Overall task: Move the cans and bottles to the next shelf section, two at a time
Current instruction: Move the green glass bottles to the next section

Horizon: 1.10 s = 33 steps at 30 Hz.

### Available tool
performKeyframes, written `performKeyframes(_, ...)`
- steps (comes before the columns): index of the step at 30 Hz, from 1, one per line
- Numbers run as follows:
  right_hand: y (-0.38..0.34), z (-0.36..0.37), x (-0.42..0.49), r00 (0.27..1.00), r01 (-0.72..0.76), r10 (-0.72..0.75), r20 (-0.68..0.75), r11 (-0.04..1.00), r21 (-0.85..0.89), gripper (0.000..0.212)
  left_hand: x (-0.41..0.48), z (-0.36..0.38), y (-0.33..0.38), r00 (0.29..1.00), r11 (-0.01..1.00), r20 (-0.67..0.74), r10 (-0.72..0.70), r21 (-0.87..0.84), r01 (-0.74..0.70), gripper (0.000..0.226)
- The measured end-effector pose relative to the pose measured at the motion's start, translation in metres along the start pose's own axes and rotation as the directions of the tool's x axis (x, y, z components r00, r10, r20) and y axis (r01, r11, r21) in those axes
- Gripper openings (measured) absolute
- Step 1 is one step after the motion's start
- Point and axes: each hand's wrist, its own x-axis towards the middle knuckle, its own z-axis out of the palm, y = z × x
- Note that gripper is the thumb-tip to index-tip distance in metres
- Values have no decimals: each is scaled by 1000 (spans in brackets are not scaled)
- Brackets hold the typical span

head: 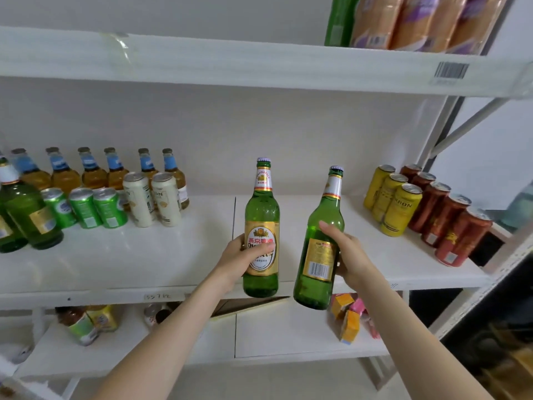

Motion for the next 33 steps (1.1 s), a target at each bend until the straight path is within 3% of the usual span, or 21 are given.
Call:
performKeyframes(5,-14,-57,36,999,29,-29,-30,1000,-1,37,51,58,10,999,1000,50,10,28,-11,38)
performKeyframes(11,-30,-134,78,997,51,-49,-66,998,25,42,87,138,15,999,1000,53,4,21,-5,30)
performKeyframes(18,-47,-201,124,998,58,-58,-15,998,17,39,116,213,10,999,1000,-37,3,-5,-3,32)
performKeyframes(23,-50,-214,162,996,84,-85,16,995,52,36,145,230,9,996,1000,-88,18,-7,-19,37)
performKeyframes(29,-41,-201,220,990,132,-137,35,985,114,50,190,221,4,988,999,-143,54,14,-52,39)
performKeyframes(33,-34,-184,254,984,180,-180,-7,977,114,48,218,208,-3,986,996,-141,89,30,-86,43)
